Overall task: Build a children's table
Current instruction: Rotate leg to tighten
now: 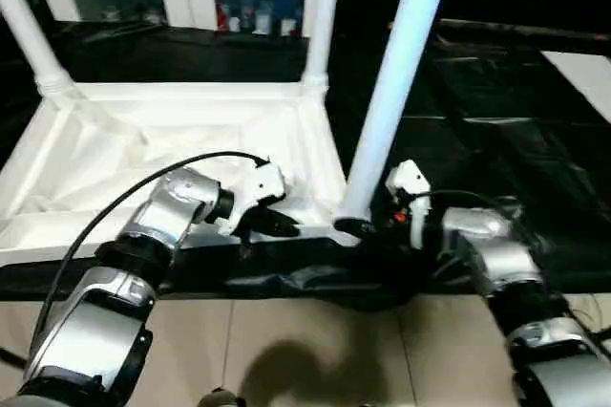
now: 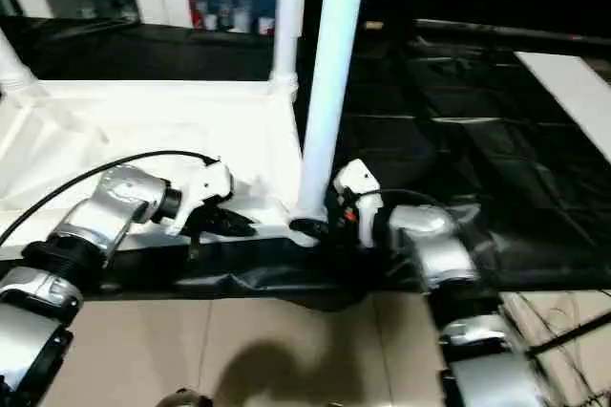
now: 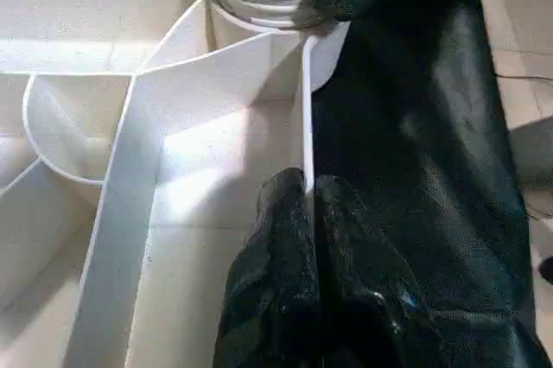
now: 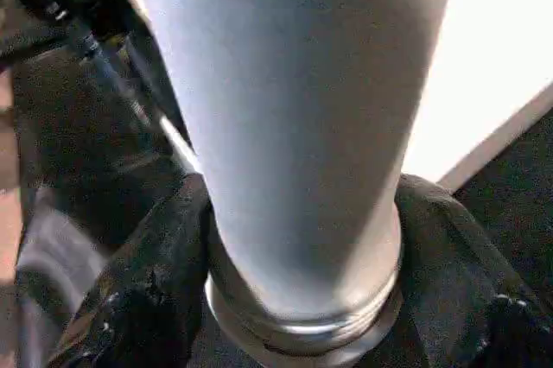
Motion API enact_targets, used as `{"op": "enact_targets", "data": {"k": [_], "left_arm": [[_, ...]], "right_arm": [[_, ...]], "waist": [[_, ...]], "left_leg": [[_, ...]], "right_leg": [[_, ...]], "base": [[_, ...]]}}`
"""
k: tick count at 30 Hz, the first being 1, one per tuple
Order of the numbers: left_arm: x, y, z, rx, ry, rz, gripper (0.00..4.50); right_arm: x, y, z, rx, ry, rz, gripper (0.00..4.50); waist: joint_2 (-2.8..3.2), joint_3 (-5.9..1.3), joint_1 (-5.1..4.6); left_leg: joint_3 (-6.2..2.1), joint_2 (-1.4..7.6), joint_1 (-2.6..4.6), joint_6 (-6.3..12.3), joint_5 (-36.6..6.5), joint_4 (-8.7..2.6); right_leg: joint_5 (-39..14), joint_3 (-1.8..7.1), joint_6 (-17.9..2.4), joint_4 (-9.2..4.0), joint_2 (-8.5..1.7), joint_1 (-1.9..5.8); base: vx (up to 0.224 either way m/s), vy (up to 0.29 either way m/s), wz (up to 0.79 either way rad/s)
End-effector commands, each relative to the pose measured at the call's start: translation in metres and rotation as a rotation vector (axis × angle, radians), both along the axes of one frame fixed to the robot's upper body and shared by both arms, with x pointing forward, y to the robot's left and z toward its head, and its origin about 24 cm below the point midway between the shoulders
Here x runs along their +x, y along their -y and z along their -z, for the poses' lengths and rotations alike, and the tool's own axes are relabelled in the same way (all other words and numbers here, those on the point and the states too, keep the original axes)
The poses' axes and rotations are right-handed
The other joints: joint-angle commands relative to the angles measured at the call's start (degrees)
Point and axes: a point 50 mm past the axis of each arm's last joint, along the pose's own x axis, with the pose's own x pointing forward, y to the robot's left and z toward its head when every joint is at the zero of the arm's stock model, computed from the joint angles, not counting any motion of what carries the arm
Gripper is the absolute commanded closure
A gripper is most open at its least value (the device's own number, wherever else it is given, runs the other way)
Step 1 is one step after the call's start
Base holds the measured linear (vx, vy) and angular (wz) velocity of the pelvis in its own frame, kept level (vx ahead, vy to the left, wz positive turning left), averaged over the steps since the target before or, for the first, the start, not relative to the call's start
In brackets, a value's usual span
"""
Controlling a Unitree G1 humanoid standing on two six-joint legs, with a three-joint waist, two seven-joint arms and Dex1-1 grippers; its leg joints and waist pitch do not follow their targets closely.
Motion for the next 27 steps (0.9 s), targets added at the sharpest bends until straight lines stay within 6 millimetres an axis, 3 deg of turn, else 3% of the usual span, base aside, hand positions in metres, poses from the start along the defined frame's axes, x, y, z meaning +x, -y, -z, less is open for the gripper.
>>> {"op": "enact_targets", "data": {"k": [1,2,4,7,9,11,13,16,18,19,21,22,23,24,26,27], "left_arm": [[0.001,0.016,0.006,-0.013,-0.018,-0.016,4.50],[0.008,0.025,0.008,-0.011,0.001,-0.108,4.50],[0.013,0.030,0.008,-0.006,0.017,-0.176,4.50],[0.028,0.045,0.006,-0.036,0.058,-0.431,4.50],[0.033,0.054,0.004,-0.054,0.083,-0.530,4.50],[0.034,0.058,0.004,-0.053,0.098,-0.541,4.50],[0.034,0.062,0.003,-0.045,0.118,-0.527,4.50],[0.034,0.062,0.004,-0.032,0.126,-0.499,4.50],[0.034,0.061,0.004,-0.024,0.129,-0.489,4.50],[0.033,0.059,0.005,-0.008,0.131,-0.462,4.50],[0.033,0.058,0.005,-0.003,0.131,-0.455,4.50],[0.033,0.058,0.005,-0.003,0.131,-0.455,4.50],[0.033,0.057,0.004,0.000,0.139,-0.426,4.50],[0.032,0.054,0.003,0.003,0.140,-0.399,4.50],[0.031,0.052,0.003,-0.006,0.138,-0.353,4.50],[0.028,0.048,0.003,-0.015,0.131,-0.299,4.50]], "right_arm": [[0.014,0.007,0.001,0.041,-0.017,0.246,1.82],[0.020,0.001,0.008,0.054,-0.050,0.439,1.82],[0.023,-0.002,0.012,0.042,-0.071,0.533,1.83],[0.027,-0.015,0.019,-0.044,-0.087,0.716,1.83],[0.032,-0.026,0.015,-0.064,-0.077,0.785,1.83],[0.034,-0.032,0.012,-0.055,-0.076,0.789,1.83],[0.038,-0.043,0.004,-0.071,-0.029,0.751,1.83],[0.039,-0.049,-0.002,-0.056,0.006,0.689,1.83],[0.039,-0.052,-0.004,-0.034,0.014,0.657,1.83],[0.039,-0.054,-0.009,0.012,0.051,0.598,1.27],[0.039,-0.054,-0.011,0.022,0.068,0.584,1.13],[0.039,-0.054,-0.011,0.022,0.068,0.584,1.09],[0.040,-0.052,-0.013,0.025,0.088,0.563,0.96],[0.040,-0.047,-0.015,0.016,0.105,0.532,0.70],[0.039,-0.040,-0.016,-0.027,0.124,0.489,0.63],[0.037,-0.030,-0.016,-0.068,0.131,0.416,0.63]], "waist": [[0.08,-3.78,-0.20],[0.37,-3.66,-0.54],[0.19,-3.69,-0.91],[0.42,-3.69,-1.24],[0.23,-3.89,-1.16],[0.29,-4.04,-0.99],[0.29,-4.26,-0.80],[0.36,-4.39,-0.65],[0.39,-4.28,-0.59],[0.84,-4.26,-0.54],[0.55,-4.25,-0.54],[0.68,-4.22,-0.57],[0.75,-4.14,-1.00],[0.86,-4.15,-1.29],[0.82,-4.17,-1.40],[1.25,-4.38,-1.53]], "left_leg": [[-1.20,2.31,0.86,1.47,-9.4,-3.98],[-1.10,2.36,1.33,-0.22,-11.8,-4.06],[-1.57,2.35,1.58,-2.60,-14.3,-4.30],[-1.32,2.23,1.74,-2.58,-13.9,-4.19],[-1.08,1.94,1.80,-1.99,-13.1,-3.89],[-1.15,1.87,1.38,-1.11,-11.9,-3.85],[-1.10,1.72,0.91,0.92,-8.4,-3.71],[-1.03,1.74,0.84,2.65,-6.7,-3.57],[-1.01,1.83,0.91,2.96,-7.2,-3.61],[-1.01,1.85,1.07,2.89,-7.8,-3.61],[-0.97,1.83,0.99,2.93,-8.6,-3.58],[-0.99,1.84,0.98,2.96,-8.9,-3.59],[-1.24,1.78,0.50,2.76,-9.0,-3.76],[-1.27,1.77,0.57,2.76,-9.6,-3.74],[-1.28,1.78,0.71,2.94,-8.6,-3.66],[-1.24,1.83,0.69,3.41,-7.9,-3.49]], "right_leg": [[-9.7,3.42,-12.8,-4.33,-5.02,2.43],[-12.9,3.66,-12.3,-4.75,-5.10,1.90],[-17.8,3.54,-11.0,-5.21,-5.31,2.04],[-14.9,3.78,-11.4,-5.22,-5.06,1.77],[-13.3,3.80,-11.8,-5.18,-4.86,1.83],[-11.3,3.79,-11.5,-4.97,-4.85,2.25],[-5.3,3.70,-11.8,-4.29,-4.62,2.68],[-1.8,3.64,-12.8,-3.97,-4.67,2.91],[-2.3,3.61,-13.2,-4.04,-4.69,2.91],[-3.0,3.63,-13.3,-4.13,-4.71,2.81],[-3.8,3.64,-13.3,-4.28,-4.69,2.94],[-4.1,3.63,-13.3,-4.29,-4.68,2.85],[-5.0,3.54,-12.9,-4.25,-4.75,3.19],[-5.8,3.49,-12.6,-4.53,-4.67,3.17],[-4.5,3.51,-13.3,-4.41,-4.55,3.18],[-2.4,3.64,-14.1,-3.97,-4.65,3.17]], "base": [[0.000,0.000,0.00],[0.000,0.000,0.00],[0.000,0.000,0.00],[0.000,0.000,0.00],[0.000,0.000,0.00],[0.000,0.000,0.00],[0.000,0.000,0.00],[0.000,0.000,0.00],[0.000,0.000,0.00],[0.000,0.000,0.00],[0.000,0.000,0.00],[0.000,0.000,0.00],[0.000,0.000,0.00],[0.000,0.000,0.00],[0.000,0.000,0.00],[0.000,0.000,0.00]]}}
